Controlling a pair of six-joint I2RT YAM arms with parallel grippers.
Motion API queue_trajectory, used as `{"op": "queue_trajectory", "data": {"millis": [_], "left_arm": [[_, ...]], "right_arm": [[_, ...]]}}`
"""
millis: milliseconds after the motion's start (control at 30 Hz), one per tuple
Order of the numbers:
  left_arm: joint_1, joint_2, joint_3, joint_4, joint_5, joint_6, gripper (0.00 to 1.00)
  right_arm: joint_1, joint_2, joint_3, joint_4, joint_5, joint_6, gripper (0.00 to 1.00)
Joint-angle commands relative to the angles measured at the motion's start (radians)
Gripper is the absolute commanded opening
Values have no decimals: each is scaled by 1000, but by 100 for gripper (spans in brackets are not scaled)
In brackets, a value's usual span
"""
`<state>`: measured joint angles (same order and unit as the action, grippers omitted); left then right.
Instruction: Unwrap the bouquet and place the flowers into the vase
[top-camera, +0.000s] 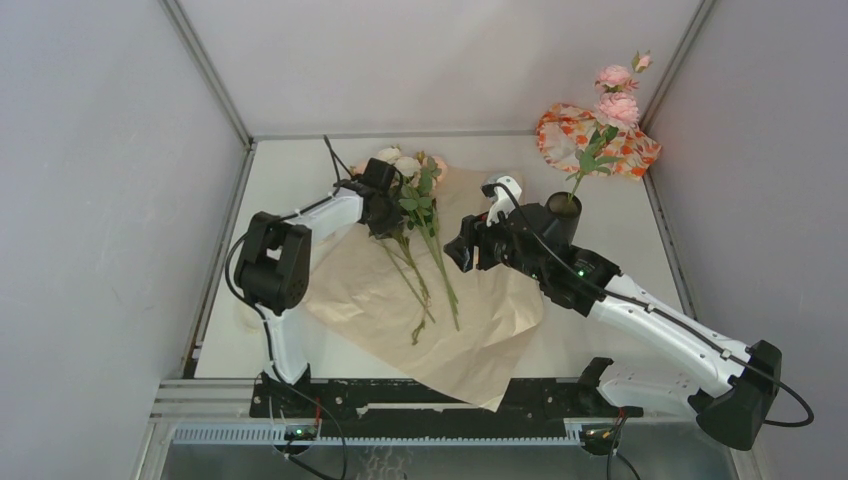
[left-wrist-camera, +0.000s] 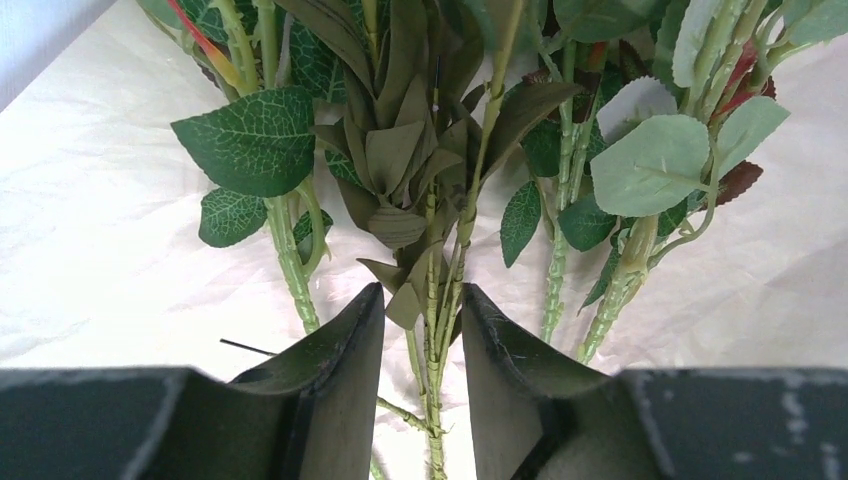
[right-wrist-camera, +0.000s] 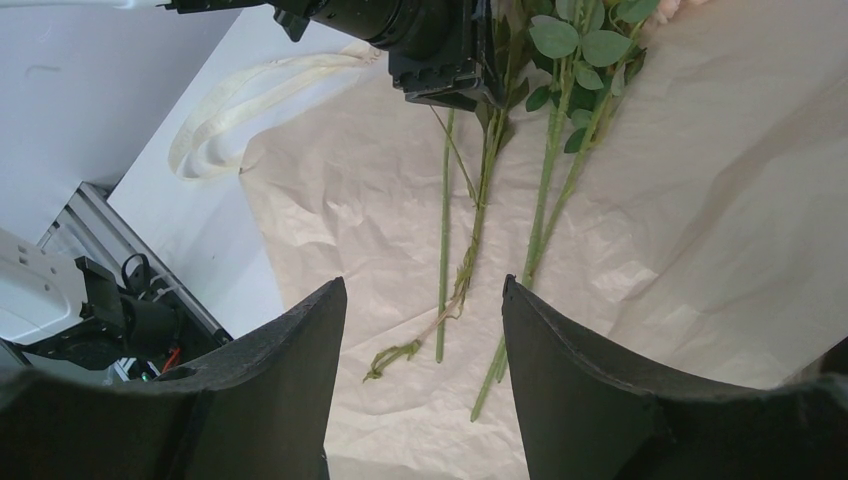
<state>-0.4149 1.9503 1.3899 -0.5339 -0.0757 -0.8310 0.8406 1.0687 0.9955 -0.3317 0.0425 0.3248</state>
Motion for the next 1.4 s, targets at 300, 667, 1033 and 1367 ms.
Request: {"op": "queue_trajectory", "data": {"millis": [300, 667, 1033, 1367], "left_arm": [[-1, 93, 102, -26, -35, -4, 41], [-1, 117, 128, -31, -11, 15, 9], [-1, -131, 121, -42, -22, 64, 0], [-89, -471, 211, 160, -72, 255, 0]], "right_arm": [[11, -21, 1, 45, -6, 19, 67], [14, -19, 1, 42, -4, 18, 66], [27, -59, 2, 33, 52, 22, 65], [42, -276, 2, -1, 296, -24, 65]]}}
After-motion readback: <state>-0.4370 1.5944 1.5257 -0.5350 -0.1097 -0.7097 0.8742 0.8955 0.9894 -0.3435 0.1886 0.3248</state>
